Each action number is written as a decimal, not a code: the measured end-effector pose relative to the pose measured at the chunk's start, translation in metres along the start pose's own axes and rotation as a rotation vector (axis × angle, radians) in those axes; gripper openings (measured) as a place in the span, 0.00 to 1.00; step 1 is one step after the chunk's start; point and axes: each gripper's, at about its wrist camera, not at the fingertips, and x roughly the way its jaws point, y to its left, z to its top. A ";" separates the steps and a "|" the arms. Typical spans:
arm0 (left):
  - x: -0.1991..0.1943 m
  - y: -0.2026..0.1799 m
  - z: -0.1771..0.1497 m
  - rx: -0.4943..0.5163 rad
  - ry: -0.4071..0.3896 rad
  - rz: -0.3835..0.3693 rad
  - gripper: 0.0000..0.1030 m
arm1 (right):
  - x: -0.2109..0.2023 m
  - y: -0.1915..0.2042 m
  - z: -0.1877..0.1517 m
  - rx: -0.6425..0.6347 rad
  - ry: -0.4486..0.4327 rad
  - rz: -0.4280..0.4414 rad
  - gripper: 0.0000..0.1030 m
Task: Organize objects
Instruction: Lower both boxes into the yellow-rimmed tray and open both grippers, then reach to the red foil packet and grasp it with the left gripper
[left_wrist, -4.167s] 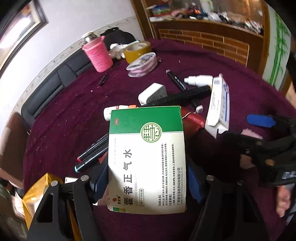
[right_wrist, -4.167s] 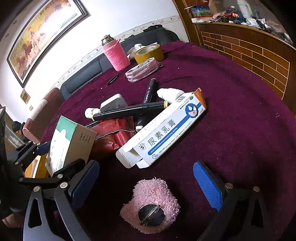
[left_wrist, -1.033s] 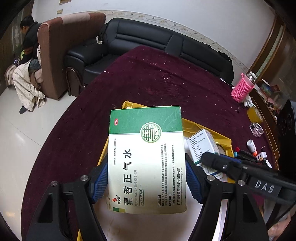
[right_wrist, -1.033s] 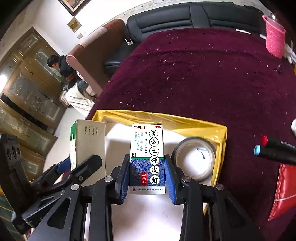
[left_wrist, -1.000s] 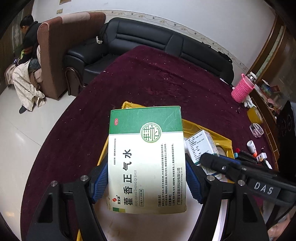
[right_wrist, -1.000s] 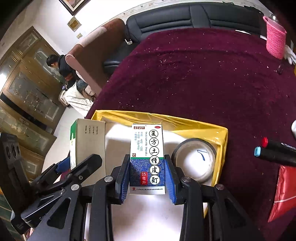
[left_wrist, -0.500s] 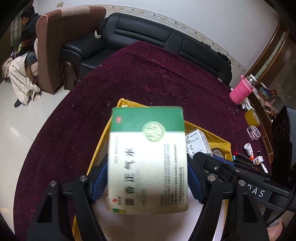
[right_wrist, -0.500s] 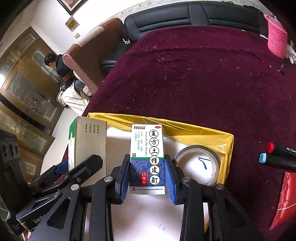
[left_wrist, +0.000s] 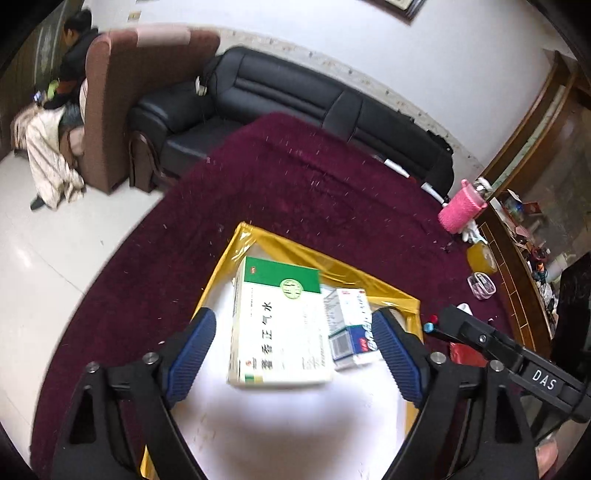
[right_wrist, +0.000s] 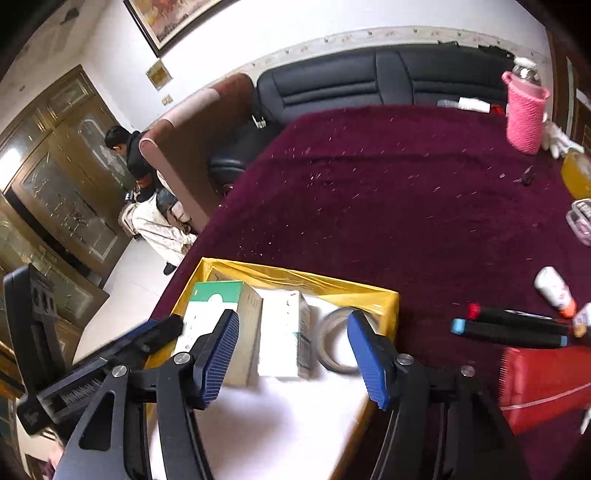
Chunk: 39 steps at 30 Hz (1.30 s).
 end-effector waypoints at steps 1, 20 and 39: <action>-0.008 -0.006 -0.003 0.014 -0.014 0.003 0.90 | -0.009 -0.004 -0.004 -0.010 -0.015 -0.008 0.70; 0.033 -0.228 -0.106 0.517 0.120 -0.165 0.94 | -0.160 -0.240 -0.100 0.330 -0.282 -0.306 0.86; 0.147 -0.348 -0.167 1.032 0.299 -0.208 0.93 | -0.170 -0.313 -0.128 0.490 -0.369 -0.239 0.86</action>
